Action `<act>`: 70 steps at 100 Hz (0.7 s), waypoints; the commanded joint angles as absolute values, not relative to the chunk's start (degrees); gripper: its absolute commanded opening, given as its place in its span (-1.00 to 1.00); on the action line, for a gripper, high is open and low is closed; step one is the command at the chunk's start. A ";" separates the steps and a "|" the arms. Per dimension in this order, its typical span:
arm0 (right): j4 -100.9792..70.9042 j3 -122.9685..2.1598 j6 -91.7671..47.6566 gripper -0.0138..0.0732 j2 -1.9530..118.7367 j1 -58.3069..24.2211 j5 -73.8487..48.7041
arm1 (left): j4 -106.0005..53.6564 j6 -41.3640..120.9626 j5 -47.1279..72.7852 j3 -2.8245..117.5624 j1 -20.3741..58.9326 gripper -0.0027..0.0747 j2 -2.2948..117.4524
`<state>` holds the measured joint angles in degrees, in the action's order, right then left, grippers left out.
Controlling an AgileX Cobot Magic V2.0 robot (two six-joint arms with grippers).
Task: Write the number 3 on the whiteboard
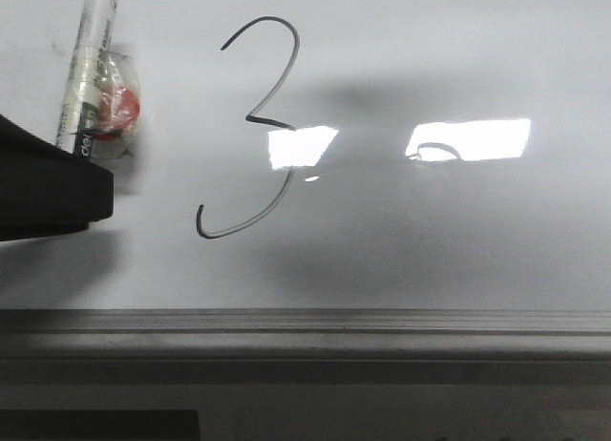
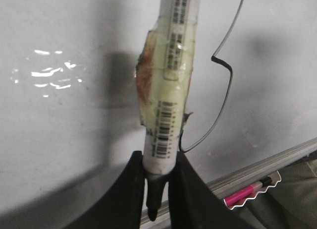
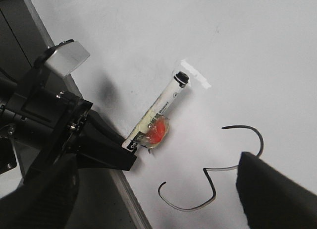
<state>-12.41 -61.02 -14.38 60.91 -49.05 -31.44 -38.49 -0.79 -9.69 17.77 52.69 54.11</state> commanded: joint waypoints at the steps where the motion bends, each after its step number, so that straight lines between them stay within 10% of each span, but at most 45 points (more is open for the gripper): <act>1: -12.44 -62.88 -14.57 0.64 59.72 -48.64 -27.09 | -40.04 -1.16 -13.01 19.58 52.58 -0.98 54.12; 58: -12.44 -62.88 -14.57 0.64 59.72 -48.64 -27.09 | -40.98 -1.16 -13.09 19.58 49.25 -0.97 57.41; 70: -12.54 -62.88 -14.57 0.64 59.72 -48.64 -27.09 | -40.98 -1.16 -13.09 19.58 49.25 -0.65 57.41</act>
